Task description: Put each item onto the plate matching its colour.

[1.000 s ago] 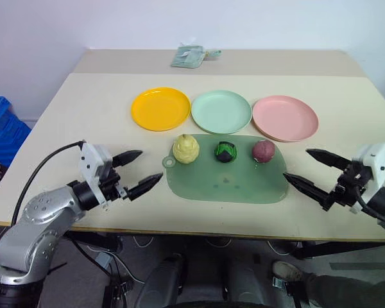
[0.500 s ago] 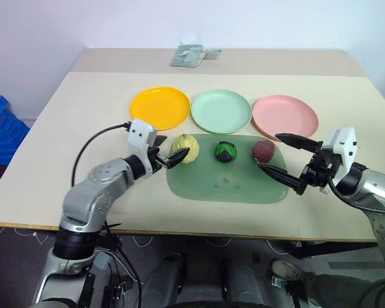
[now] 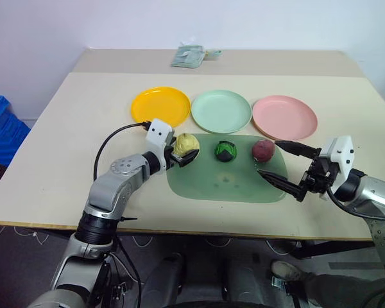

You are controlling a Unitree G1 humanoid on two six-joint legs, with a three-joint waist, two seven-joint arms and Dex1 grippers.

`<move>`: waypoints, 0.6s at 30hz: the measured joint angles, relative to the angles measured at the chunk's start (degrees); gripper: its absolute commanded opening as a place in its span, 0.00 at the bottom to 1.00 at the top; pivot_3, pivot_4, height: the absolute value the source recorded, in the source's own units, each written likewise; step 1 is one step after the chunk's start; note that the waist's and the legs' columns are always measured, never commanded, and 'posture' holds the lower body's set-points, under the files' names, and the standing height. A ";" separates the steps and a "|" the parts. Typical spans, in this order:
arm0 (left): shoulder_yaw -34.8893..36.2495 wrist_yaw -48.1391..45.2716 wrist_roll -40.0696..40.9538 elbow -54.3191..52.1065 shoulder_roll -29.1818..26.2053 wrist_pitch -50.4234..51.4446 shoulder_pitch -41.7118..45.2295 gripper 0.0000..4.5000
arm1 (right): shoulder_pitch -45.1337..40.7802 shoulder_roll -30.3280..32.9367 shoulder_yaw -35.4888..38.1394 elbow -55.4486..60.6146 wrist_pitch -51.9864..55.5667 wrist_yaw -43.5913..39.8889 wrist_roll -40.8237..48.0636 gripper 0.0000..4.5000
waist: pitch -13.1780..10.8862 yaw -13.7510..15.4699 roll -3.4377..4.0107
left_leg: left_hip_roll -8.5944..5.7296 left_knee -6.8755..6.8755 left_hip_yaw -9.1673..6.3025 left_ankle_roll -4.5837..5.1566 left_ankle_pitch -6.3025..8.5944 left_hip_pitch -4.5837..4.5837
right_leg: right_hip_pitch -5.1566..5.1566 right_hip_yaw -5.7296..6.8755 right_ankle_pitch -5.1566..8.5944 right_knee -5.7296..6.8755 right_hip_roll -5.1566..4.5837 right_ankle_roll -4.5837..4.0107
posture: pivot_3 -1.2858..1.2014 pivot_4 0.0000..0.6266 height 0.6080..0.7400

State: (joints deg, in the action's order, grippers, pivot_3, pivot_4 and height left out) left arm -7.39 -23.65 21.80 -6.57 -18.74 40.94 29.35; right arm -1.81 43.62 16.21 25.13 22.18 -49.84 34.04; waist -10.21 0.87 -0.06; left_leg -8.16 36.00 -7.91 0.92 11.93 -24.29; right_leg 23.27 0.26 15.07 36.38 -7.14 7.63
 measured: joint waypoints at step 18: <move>11.50 20.85 -11.36 36.63 7.07 -20.28 26.23 0.59 | -3.69 -1.25 -2.06 3.45 2.76 5.44 0.32 1.00 | -0.08 0.19 -0.14 | -0.03 0.12 -0.01 0.01 0.00 -0.10 | 0.02 0.06 -0.21 -0.06 0.04 0.25 | 0.52 0.24 1.00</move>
State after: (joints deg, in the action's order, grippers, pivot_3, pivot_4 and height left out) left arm 4.10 -2.80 10.44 30.06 -11.66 20.67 55.58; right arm -5.50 42.37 14.15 28.59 24.94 -44.40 34.36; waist -10.28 1.06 -0.20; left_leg -8.19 36.12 -7.92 0.93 11.93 -24.38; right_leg 23.29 0.32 14.86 36.32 -7.11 7.88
